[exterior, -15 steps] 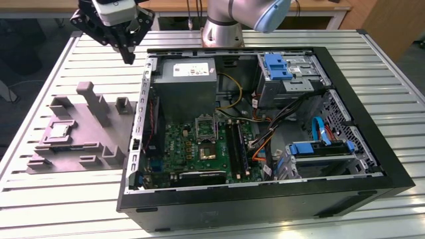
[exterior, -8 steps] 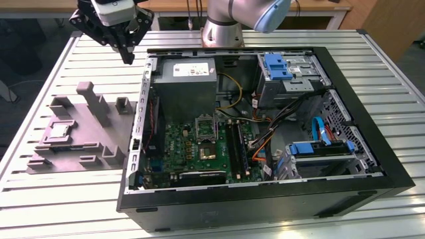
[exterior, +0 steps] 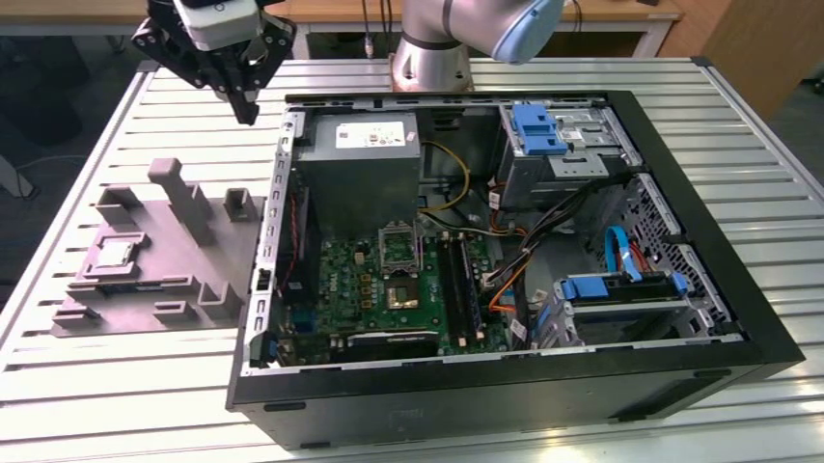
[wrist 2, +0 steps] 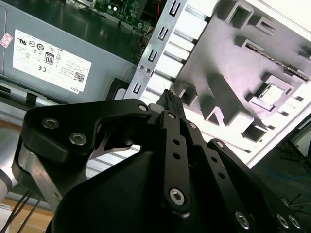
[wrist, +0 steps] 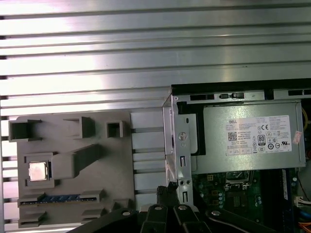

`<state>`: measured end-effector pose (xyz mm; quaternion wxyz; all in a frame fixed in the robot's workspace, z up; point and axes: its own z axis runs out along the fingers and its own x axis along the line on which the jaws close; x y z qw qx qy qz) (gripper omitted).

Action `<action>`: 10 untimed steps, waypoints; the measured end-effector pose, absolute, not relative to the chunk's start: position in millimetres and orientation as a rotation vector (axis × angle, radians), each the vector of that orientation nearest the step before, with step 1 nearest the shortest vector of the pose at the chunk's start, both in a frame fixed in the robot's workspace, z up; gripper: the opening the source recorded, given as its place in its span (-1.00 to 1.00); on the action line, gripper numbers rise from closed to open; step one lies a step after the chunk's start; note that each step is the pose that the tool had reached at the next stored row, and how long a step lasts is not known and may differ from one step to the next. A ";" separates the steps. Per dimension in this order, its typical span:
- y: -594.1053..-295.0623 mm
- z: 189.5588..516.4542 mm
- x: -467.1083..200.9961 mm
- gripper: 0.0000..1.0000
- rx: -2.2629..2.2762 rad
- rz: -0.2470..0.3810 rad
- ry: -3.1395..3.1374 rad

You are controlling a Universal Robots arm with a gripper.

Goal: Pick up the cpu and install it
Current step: 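Reach for the cpu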

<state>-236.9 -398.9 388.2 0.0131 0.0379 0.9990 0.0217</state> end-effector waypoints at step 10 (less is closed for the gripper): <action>-399.0 388.1 -240.0 -0.79 0.118 0.068 3.112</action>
